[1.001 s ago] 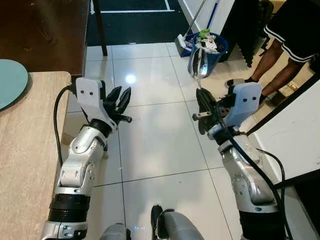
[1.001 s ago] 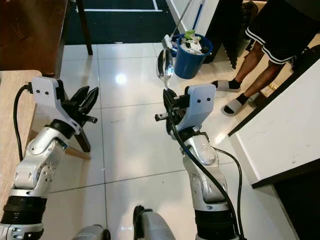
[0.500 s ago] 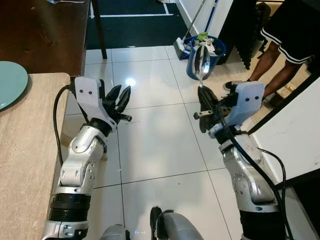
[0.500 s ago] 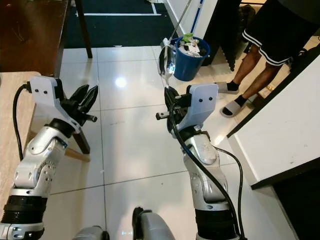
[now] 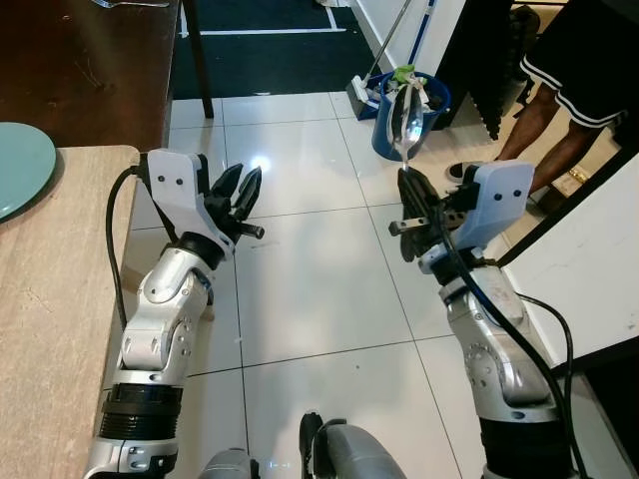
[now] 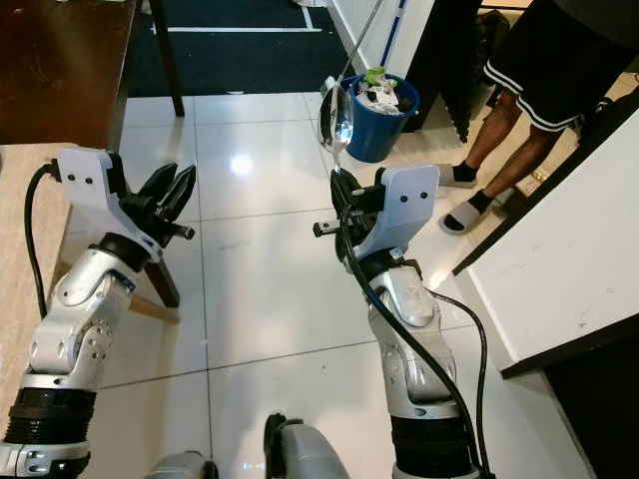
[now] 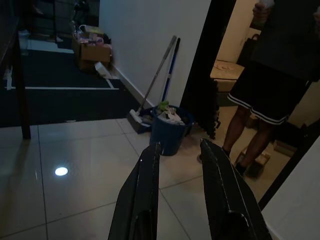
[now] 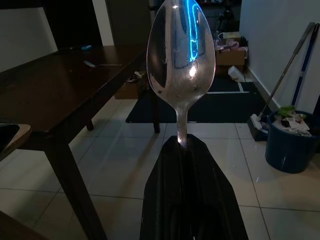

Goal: Setting the table

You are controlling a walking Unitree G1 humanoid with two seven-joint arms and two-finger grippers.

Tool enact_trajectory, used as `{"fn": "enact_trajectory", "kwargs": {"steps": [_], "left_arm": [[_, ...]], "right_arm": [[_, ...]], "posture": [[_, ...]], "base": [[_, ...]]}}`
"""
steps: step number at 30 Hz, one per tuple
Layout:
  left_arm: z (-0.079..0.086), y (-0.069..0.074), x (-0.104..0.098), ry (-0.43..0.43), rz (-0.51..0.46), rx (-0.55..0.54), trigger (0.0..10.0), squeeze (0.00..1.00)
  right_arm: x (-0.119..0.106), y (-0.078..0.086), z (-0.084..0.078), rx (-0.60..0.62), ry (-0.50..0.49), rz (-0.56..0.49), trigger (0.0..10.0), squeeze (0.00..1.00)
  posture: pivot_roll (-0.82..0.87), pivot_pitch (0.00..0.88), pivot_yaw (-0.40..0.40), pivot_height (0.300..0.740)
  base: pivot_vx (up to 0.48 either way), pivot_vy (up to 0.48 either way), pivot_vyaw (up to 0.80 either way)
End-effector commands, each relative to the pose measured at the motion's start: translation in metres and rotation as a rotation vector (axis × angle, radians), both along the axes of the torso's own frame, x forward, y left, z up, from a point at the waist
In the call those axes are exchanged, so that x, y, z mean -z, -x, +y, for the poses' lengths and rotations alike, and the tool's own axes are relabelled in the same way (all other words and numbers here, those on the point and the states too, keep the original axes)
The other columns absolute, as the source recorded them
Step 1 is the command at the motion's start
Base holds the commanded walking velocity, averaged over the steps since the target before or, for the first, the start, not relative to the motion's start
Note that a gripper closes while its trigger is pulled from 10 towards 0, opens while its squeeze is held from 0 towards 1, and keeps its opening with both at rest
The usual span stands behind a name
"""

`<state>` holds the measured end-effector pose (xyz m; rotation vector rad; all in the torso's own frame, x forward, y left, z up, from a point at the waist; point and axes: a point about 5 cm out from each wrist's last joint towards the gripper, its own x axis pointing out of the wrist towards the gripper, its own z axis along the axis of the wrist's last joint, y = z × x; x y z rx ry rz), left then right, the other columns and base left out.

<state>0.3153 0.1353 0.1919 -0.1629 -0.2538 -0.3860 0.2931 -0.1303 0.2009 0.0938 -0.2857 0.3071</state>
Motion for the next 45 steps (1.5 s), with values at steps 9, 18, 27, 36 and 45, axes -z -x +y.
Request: {"fn": "enact_trajectory", "kwargs": {"steps": [9,18,27,36,45], "left_arm": [[-0.002,0.0015,-0.0023,0.016,-0.015,0.02,10.0,0.0],[-0.0017,0.0019,-0.0019,0.017,-0.015,0.024,10.0,0.0],[-0.002,0.0027,-0.0009,0.021,-0.015,0.026,10.0,0.0],[-0.0023,0.0034,-0.0007,0.017,-0.016,0.033,10.0,0.0],[-0.0025,0.0035,0.0003,0.015,-0.015,0.035,10.0,0.0]], "right_arm": [[-0.0001,-0.0007,-0.0048,0.017,-0.007,-0.006,10.0,0.0],[0.0002,-0.0007,-0.0042,0.01,-0.008,-0.003,10.0,0.0],[0.0001,-0.0004,-0.0039,0.001,-0.004,-0.003,10.0,0.0],[0.002,0.0009,-0.0027,-0.005,-0.003,0.004,10.0,0.0],[0.0048,0.0008,-0.003,-0.003,-0.003,0.011,10.0,0.0]], "posture": [[0.05,0.098,-0.032,0.74],[0.05,0.095,-0.036,0.74],[0.05,0.084,-0.041,0.74],[0.05,0.077,-0.04,0.74],[0.05,0.079,-0.04,0.74]], "base": [[0.321,0.0,0.0],[0.322,0.0,0.0],[0.323,0.0,0.0],[0.322,0.0,0.0],[0.323,0.0,0.0]]}}
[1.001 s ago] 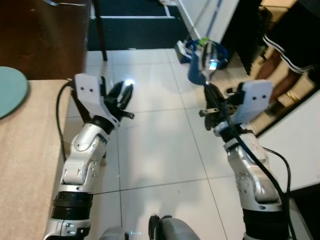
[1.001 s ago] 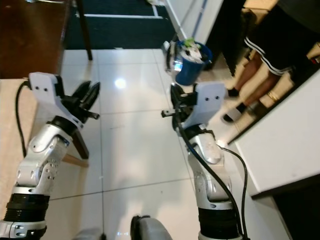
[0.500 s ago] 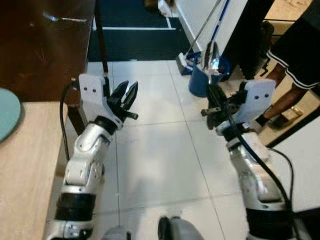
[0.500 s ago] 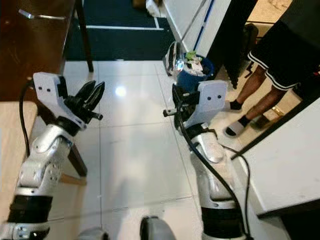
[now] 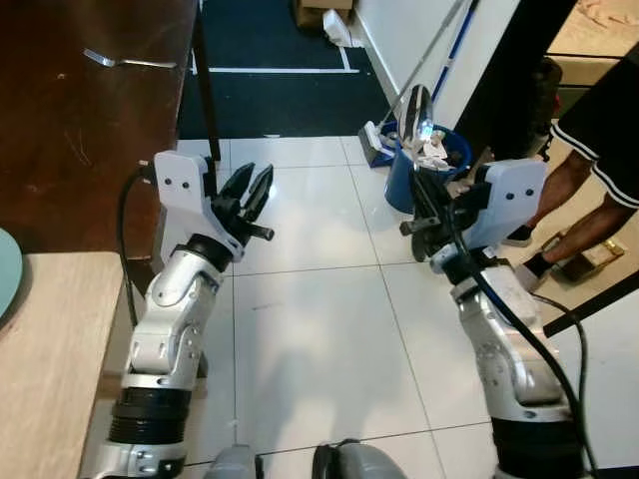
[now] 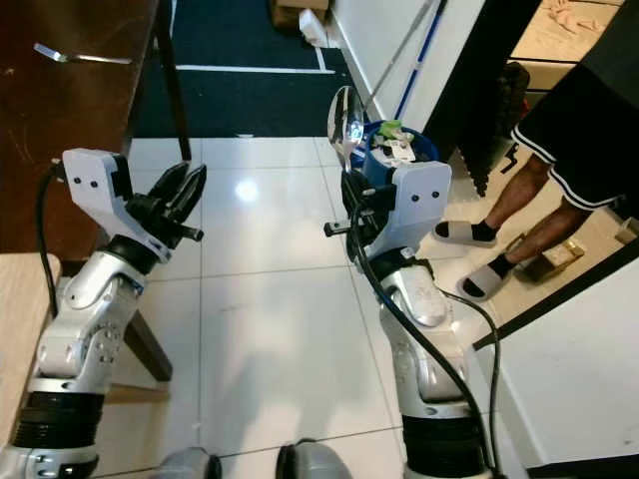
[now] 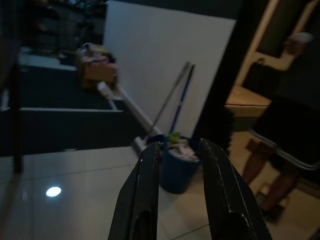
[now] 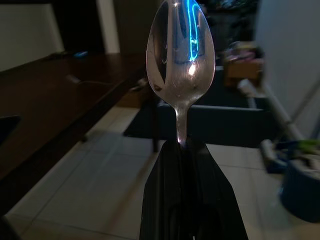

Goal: Setting the table

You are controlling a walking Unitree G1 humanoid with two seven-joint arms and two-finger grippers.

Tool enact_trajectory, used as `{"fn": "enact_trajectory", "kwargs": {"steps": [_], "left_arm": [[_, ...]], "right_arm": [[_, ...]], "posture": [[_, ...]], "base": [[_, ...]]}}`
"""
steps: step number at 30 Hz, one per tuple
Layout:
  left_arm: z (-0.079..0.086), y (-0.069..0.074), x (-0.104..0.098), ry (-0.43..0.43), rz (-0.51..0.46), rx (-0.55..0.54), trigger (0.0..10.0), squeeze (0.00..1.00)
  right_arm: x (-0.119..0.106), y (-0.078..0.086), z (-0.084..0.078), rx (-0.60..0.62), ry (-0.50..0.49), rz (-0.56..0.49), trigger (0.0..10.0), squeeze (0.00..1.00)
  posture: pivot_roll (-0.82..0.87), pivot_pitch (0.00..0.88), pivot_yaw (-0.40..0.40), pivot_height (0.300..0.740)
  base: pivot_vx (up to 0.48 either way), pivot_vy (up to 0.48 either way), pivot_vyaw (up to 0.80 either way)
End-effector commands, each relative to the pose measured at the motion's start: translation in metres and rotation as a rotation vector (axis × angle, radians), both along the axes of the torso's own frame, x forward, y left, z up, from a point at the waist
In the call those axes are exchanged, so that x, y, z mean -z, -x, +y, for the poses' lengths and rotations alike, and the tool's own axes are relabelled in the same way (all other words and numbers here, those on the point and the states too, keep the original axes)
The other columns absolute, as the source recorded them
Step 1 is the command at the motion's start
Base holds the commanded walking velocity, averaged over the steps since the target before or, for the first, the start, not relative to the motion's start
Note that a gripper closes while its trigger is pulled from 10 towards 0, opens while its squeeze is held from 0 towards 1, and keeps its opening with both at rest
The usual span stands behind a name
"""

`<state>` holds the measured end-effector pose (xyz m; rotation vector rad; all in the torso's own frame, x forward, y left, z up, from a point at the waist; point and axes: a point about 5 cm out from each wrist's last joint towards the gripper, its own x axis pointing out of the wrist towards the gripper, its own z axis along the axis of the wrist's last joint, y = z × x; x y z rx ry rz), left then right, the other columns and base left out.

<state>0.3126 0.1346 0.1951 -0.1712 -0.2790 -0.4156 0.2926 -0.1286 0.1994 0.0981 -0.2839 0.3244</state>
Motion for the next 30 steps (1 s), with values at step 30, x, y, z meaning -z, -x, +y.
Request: {"fn": "enact_trajectory", "kwargs": {"steps": [30], "left_arm": [[-0.016,0.019,0.06,-0.125,0.166,0.088,10.0,0.0]], "right_arm": [[0.088,0.018,-0.023,0.061,0.065,0.285,10.0,0.0]], "posture": [[0.05,0.096,-0.036,0.74]], "base": [[0.319,0.0,0.0]]}}
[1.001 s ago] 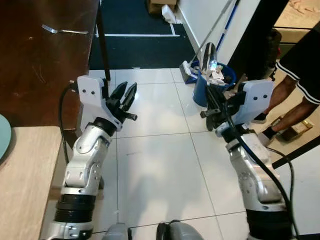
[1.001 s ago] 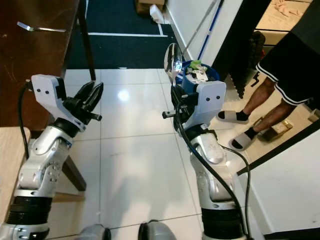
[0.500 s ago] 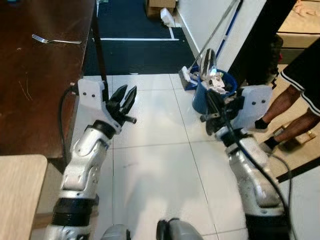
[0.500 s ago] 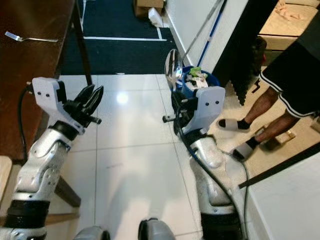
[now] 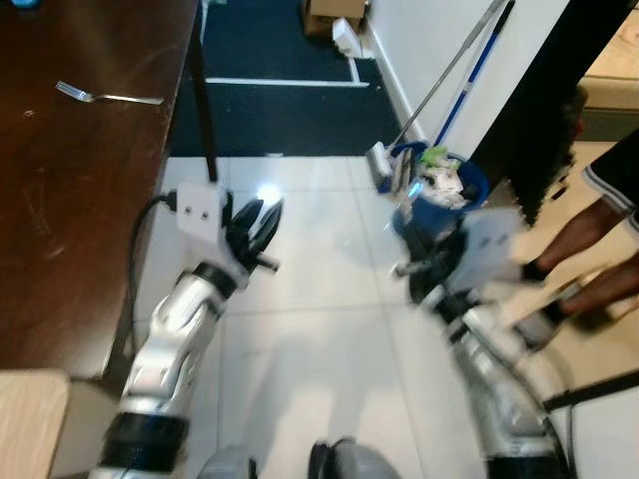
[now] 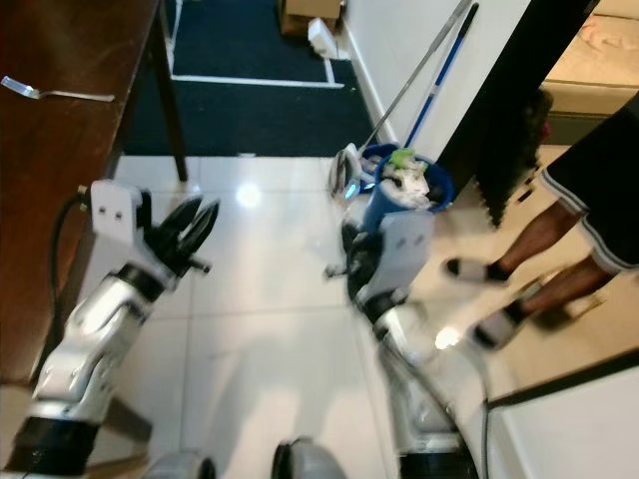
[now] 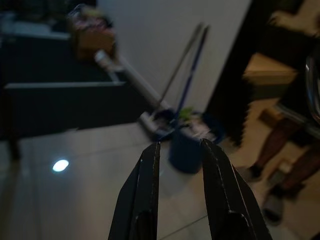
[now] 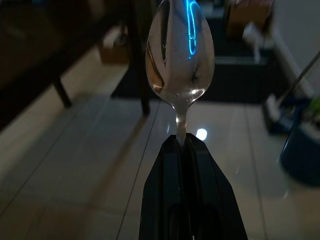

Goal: Setting the table

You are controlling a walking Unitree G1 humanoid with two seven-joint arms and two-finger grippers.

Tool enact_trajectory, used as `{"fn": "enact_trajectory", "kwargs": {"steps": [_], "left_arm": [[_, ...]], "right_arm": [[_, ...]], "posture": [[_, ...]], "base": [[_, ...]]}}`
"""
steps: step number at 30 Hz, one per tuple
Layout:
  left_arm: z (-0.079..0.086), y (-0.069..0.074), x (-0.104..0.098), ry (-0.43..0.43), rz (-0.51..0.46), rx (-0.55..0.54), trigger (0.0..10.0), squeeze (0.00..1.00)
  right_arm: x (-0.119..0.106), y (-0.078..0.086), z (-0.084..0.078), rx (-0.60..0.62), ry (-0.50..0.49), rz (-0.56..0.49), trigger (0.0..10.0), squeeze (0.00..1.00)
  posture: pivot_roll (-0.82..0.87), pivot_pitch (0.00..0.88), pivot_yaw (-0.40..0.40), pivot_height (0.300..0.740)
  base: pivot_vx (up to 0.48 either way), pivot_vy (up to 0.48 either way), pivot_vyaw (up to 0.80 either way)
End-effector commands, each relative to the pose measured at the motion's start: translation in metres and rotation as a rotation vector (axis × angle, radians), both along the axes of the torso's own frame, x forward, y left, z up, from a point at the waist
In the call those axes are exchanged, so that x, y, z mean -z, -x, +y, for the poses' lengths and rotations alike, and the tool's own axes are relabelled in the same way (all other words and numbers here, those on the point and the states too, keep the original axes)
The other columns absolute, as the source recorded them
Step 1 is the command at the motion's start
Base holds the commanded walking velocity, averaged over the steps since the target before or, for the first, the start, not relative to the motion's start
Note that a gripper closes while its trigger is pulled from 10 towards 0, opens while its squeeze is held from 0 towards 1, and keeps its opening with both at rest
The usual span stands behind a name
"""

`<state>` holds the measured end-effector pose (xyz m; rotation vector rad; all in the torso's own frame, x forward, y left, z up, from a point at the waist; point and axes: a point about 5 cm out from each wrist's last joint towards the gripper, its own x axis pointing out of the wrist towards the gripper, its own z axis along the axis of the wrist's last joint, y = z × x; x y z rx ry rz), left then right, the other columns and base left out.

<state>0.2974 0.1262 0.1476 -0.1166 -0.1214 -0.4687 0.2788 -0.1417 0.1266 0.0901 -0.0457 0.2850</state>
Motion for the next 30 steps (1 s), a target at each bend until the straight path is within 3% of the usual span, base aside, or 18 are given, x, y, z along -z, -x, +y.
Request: {"fn": "enact_trajectory", "kwargs": {"steps": [1,11,21,25,30], "left_arm": [[-0.007,0.004,0.012,-0.031,0.03,0.034,10.0,0.0],[-0.011,0.024,0.076,-0.186,0.203,0.095,10.0,0.0],[-0.007,0.038,0.121,-0.237,0.353,0.087,10.0,0.0],[-0.006,0.04,0.129,-0.244,0.384,0.083,10.0,0.0],[0.001,0.049,0.147,-0.263,0.451,0.065,10.0,0.0]], "right_arm": [[0.015,0.005,-0.01,0.028,0.027,0.049,10.0,0.0],[0.092,0.028,-0.028,0.068,0.095,0.314,10.0,0.0],[0.139,0.046,-0.046,0.176,0.06,0.513,10.0,0.0],[0.15,0.049,-0.05,0.201,0.063,0.571,10.0,0.0],[0.172,0.065,-0.054,0.221,0.09,0.679,10.0,0.0]], "posture": [[0.05,0.096,-0.036,0.74],[0.05,0.085,-0.034,0.74],[0.04,0.086,-0.028,0.74],[0.04,0.088,-0.028,0.74],[0.05,0.08,-0.031,0.74]], "base": [[0.315,0.0,0.0],[0.311,0.0,0.0],[0.294,0.0,0.0],[0.293,0.0,0.0],[0.293,0.0,0.0]]}}
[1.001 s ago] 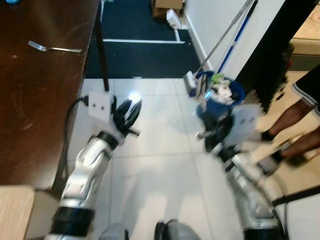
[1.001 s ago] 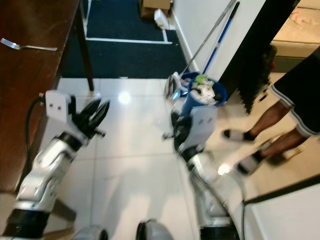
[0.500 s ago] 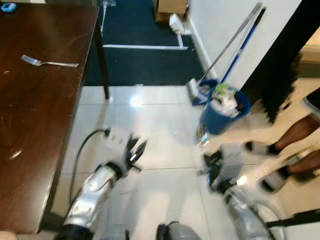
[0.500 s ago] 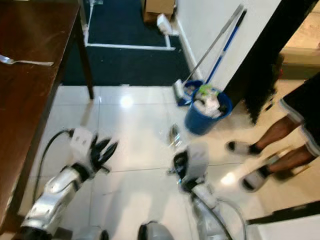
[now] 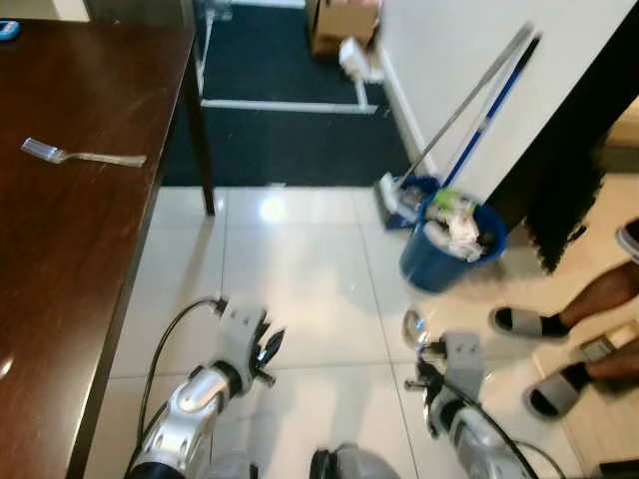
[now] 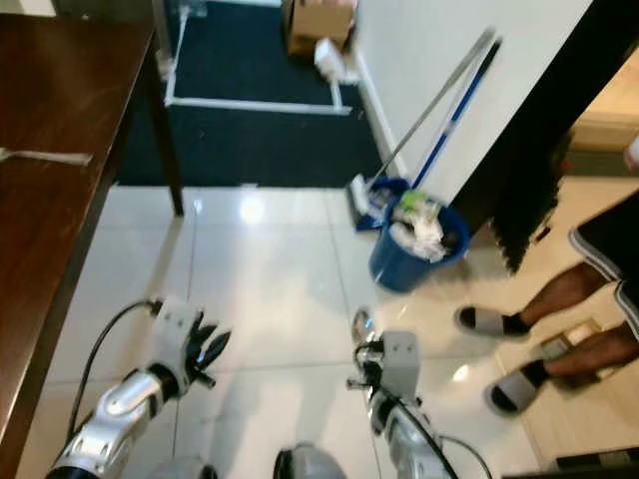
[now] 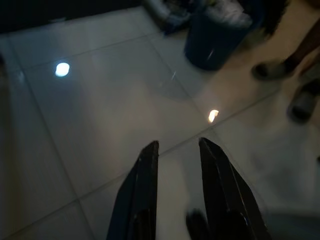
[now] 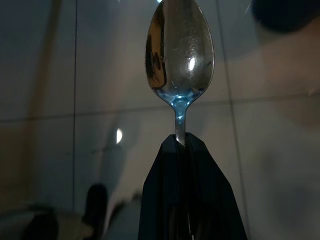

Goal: Setting the table

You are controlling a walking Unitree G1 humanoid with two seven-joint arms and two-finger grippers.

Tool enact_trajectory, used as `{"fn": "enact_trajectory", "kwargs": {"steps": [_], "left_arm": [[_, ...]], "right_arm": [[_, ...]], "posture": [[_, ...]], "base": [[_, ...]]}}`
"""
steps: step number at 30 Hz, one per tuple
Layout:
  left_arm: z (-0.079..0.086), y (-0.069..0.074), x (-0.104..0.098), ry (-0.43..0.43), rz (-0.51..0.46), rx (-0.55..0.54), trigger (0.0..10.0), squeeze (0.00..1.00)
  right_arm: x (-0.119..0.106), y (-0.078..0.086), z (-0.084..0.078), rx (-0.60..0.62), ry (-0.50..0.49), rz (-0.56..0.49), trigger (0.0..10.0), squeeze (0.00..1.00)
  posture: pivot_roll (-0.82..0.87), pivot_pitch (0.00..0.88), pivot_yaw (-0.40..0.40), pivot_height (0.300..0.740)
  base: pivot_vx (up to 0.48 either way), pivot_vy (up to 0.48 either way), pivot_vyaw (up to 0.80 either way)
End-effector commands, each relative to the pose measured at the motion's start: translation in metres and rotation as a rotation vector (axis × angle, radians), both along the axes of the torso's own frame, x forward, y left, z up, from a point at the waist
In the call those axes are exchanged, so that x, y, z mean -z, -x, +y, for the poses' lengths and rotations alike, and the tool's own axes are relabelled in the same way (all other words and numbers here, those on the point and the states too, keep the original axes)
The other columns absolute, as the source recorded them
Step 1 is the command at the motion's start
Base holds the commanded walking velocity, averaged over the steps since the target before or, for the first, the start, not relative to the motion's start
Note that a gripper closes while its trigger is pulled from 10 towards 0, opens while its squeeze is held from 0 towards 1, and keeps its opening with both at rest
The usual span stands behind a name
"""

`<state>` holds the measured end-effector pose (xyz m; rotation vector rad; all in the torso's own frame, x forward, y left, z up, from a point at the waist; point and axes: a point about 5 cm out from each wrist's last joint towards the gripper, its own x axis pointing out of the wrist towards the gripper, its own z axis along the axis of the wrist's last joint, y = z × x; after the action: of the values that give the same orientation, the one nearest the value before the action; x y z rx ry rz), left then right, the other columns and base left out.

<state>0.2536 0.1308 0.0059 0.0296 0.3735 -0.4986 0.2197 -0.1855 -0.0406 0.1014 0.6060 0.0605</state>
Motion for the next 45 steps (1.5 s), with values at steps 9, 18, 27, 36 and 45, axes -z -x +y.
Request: {"fn": "enact_trajectory", "kwargs": {"steps": [9,18,27,36,45], "left_arm": [[0.003,0.015,0.026,-0.029,0.099,-0.019,10.0,0.0],[0.009,0.023,0.039,-0.059,0.156,-0.045,10.0,0.0],[0.01,0.025,0.044,-0.063,0.17,-0.051,10.0,0.0],[0.009,0.027,0.048,-0.067,0.184,-0.053,10.0,0.0],[0.015,0.029,0.052,-0.093,0.2,-0.095,10.0,0.0]], "right_arm": [[0.023,0.023,-0.015,0.088,0.028,0.13,10.0,0.0],[0.033,0.034,-0.016,0.103,0.045,0.202,10.0,0.0],[0.032,0.029,-0.015,0.114,0.043,0.199,10.0,0.0],[0.033,0.029,-0.015,0.108,0.049,0.203,10.0,0.0],[0.034,0.03,-0.013,0.096,0.058,0.216,10.0,0.0]], "posture": [[0.05,0.07,-0.032,0.74],[0.05,0.074,-0.028,0.74],[0.04,0.074,-0.028,0.74],[0.04,0.075,-0.028,0.74],[0.04,0.078,-0.022,0.74]], "base": [[0.294,0.0,0.0],[0.292,0.0,0.0],[0.294,0.0,0.0],[0.292,0.0,0.0],[0.154,0.0,0.0]]}}
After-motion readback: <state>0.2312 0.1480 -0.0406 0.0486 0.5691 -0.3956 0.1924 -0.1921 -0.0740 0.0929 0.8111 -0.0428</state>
